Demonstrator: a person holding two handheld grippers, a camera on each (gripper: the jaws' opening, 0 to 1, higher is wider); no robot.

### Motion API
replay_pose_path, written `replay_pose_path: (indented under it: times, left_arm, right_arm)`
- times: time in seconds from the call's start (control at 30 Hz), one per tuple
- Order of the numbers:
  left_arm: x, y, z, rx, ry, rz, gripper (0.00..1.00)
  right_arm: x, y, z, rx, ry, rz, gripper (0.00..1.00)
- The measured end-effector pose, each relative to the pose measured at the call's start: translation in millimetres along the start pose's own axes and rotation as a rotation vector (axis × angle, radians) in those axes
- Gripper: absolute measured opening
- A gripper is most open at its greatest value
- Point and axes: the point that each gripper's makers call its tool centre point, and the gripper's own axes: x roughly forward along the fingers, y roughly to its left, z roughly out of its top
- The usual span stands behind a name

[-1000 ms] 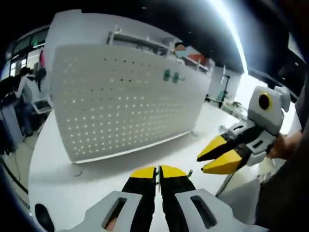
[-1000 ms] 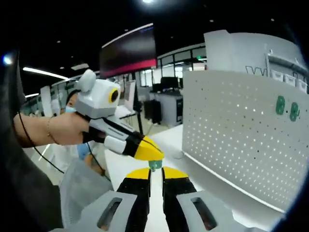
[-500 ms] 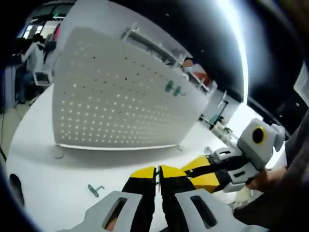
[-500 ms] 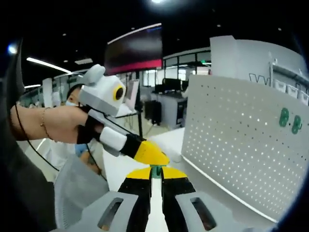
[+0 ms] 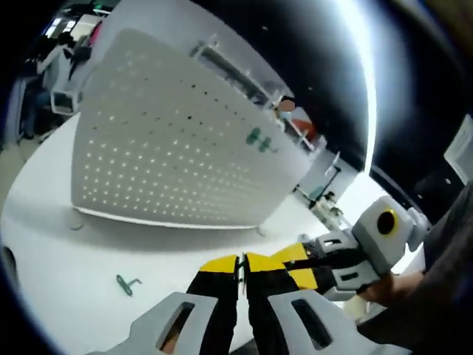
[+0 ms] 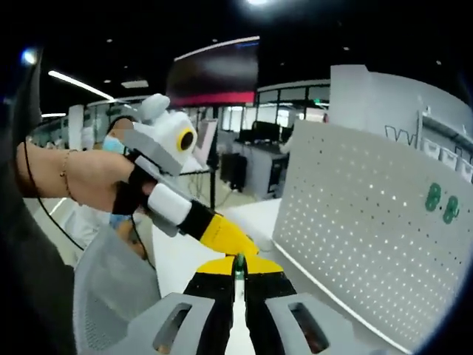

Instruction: Insert the hook assembly into the mounting plate slot until the hook locks in place.

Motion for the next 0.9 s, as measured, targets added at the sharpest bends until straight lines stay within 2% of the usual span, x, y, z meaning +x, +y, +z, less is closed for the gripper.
replay_pose_path:
  times: [0.2,0.33,0.67,0.77,0.9]
  left_arm:
    - [0.3,-1.4,1.8,-0.068,-0.028,-0.002,0.02]
    - [1.9,-1.8,-1.6,-0.061,-0.022,0.012,0.02]
    - [1.1,-1.0,-1.3,-0.064,-0.035,0.021,0.02]
    - [0.9,-1.2,-1.9,-0.067,-0.036,0.020,0.02]
    - [-1.4,-1.0,-1.5,-0.068,-0.036,0.015,0.02]
  right_arm:
    - [-0.4,-1.2,3.1,-0.027,0.008,-0.023,0.01]
    - [0.5,-2.7,-0.3,0.016,0.045,-0.023,0.01]
    - [-0.5,-1.7,0.2,-0.031,0.045,-0.035,0.02]
    - [-1.6,-0.1,3.0,-0.069,0.038,-0.039,0.03]
    - [-2.0,0.4,4.0,-0.062,0.031,-0.032,0.02]
